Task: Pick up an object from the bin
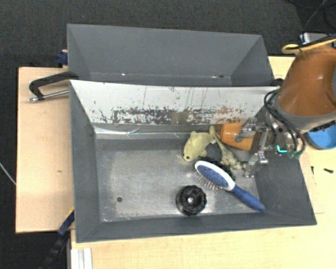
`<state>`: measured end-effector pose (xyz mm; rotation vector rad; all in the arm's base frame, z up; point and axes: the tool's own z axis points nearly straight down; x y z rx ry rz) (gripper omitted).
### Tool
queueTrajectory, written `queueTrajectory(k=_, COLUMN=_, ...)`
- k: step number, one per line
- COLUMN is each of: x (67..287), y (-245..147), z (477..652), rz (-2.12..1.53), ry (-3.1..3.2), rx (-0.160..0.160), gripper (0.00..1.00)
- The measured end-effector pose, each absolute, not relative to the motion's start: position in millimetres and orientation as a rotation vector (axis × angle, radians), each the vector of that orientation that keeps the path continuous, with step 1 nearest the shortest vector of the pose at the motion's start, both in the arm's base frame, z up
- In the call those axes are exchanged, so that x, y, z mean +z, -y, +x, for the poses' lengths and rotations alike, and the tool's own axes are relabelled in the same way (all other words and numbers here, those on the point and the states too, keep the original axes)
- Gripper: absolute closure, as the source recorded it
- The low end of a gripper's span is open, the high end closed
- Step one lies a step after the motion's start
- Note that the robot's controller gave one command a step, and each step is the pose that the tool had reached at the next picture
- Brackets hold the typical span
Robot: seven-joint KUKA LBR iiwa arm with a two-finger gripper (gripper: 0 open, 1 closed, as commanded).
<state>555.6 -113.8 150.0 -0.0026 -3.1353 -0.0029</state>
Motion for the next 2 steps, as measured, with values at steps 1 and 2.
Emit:
queueTrajectory(k=1, x=90.4, y=73.9, z=514.6, rz=-0.093, ry=3.150, rx=0.001, gripper=0.00)
queueTrajectory(k=2, x=88.2, y=71.4, z=513.0, rz=-0.091, ry=3.145, rx=-0.005, gripper=1.00)
